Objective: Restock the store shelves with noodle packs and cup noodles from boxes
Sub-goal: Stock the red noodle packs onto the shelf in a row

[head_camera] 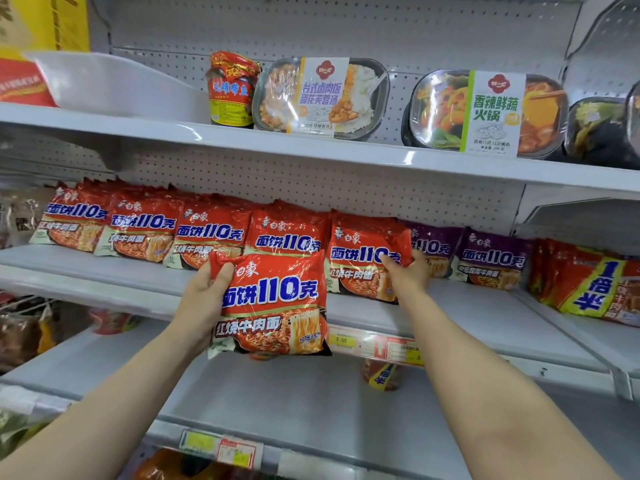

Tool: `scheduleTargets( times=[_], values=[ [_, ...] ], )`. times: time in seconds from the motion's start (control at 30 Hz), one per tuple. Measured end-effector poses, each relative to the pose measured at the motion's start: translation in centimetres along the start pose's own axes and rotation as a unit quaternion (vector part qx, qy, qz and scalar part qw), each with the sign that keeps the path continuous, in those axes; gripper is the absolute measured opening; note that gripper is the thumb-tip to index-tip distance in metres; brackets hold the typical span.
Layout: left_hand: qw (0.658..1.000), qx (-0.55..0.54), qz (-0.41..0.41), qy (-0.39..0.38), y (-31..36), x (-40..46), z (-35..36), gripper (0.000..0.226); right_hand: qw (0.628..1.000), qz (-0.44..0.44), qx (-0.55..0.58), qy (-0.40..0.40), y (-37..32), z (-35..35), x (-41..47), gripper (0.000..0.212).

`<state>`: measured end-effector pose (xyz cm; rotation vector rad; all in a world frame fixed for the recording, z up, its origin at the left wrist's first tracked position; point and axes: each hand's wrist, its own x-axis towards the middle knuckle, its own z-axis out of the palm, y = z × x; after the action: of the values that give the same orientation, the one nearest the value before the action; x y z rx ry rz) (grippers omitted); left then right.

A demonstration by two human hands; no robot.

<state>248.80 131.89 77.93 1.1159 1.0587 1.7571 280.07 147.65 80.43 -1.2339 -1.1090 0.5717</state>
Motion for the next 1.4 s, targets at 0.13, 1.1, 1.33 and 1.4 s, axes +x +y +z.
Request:
scheduleTargets(
  times=[0.13, 1.1, 1.33, 1.4],
  values=[
    [1.0, -0.006, -0.001, -0.005, 0.4, -0.2, -0.1, 0.03, 0.999, 0.004, -0.01, 0.036, -0.1, -0.1, -0.1, 0.081],
    [0.996, 0.012, -0.003, -0.092, 4.4, 4.1, -12.2, 0.028, 0.974, 0.071, 0.214, 0.003, -9.3, 15.2, -24.5, 0.017],
    [0.995, 0.038, 0.06, -0.069, 5.8, 4.8, -14.8, 0.041, 0.976, 0.068, 0.207, -0.006, -10.1, 17.5, -26.8, 0.024],
    [0.998, 0.013, 0.043, -0.052, 5.8, 4.6, -15.2, 0.038, 0.983, 0.043, 0.175, -0.018, -9.8, 17.9, -27.4, 0.026]
  ],
)
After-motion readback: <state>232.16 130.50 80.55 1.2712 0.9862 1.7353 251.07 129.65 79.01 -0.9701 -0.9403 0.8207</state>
